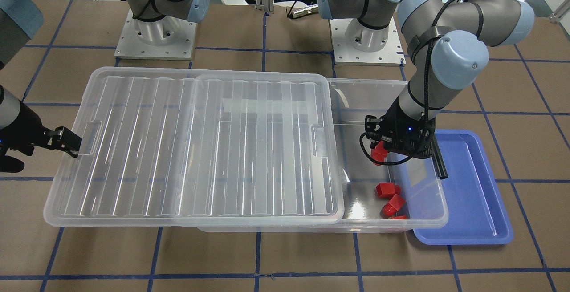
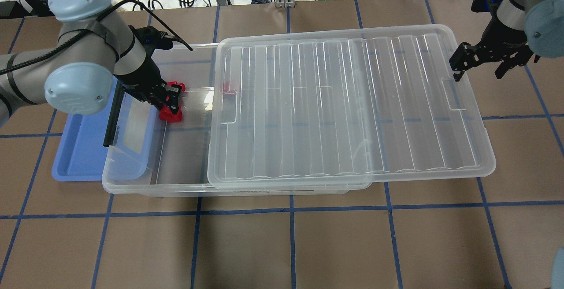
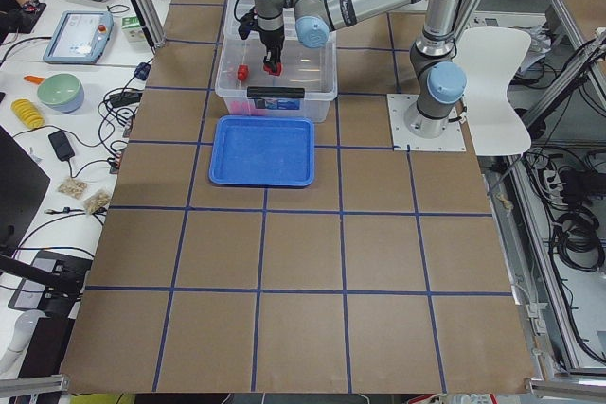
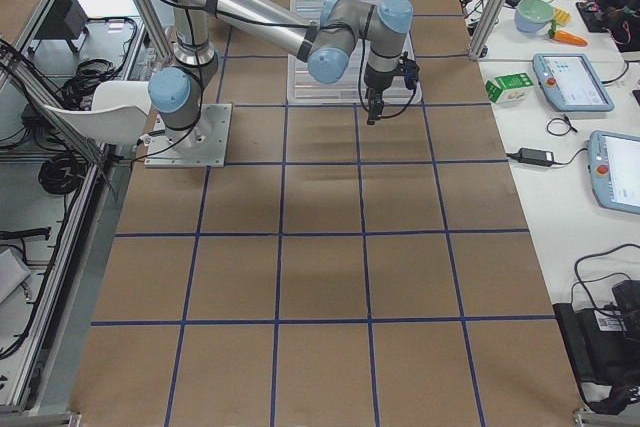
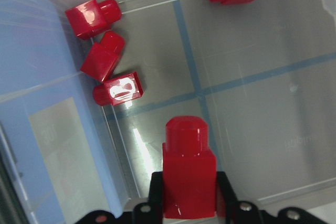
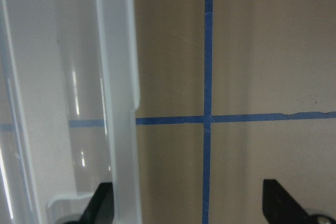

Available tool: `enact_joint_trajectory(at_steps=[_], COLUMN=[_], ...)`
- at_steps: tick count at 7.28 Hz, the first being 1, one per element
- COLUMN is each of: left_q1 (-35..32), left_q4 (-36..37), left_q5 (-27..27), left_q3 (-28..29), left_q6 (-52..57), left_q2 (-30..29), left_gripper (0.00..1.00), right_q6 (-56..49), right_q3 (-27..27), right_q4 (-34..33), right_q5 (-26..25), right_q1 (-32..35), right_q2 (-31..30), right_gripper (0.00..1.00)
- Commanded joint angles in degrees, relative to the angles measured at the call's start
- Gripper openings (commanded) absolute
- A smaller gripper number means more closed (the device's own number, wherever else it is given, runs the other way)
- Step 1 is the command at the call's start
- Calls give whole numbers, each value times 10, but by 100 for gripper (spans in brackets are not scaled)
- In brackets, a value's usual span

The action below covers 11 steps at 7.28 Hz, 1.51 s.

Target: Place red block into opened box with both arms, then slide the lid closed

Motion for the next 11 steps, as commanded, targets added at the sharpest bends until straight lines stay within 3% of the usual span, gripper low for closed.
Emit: enact_joint_trajectory(at_steps=[1, 5, 6, 10, 11], left_q1=[0, 3, 3, 5, 5], left_q4=[18, 39, 40, 43, 34], left_q5=[0, 0, 0, 1, 8], left_q3=[-29, -49, -49, -35, -7], left_q6=[-8, -26, -27, -28, -29], left_q2=[-7, -9, -9, -4, 4], left_gripper=[12, 21, 67, 81, 84], right_q6=[5, 6, 7, 8, 8], right_q3=[-1, -11, -24, -75, -77], right_q4=[2, 7, 17, 97, 112], right_q5=[3, 2, 1, 6, 6], right_q1=[0, 3, 5, 10, 10], right_q2=[-4, -9, -9, -30, -48], right_gripper=[100, 100, 100, 100, 100])
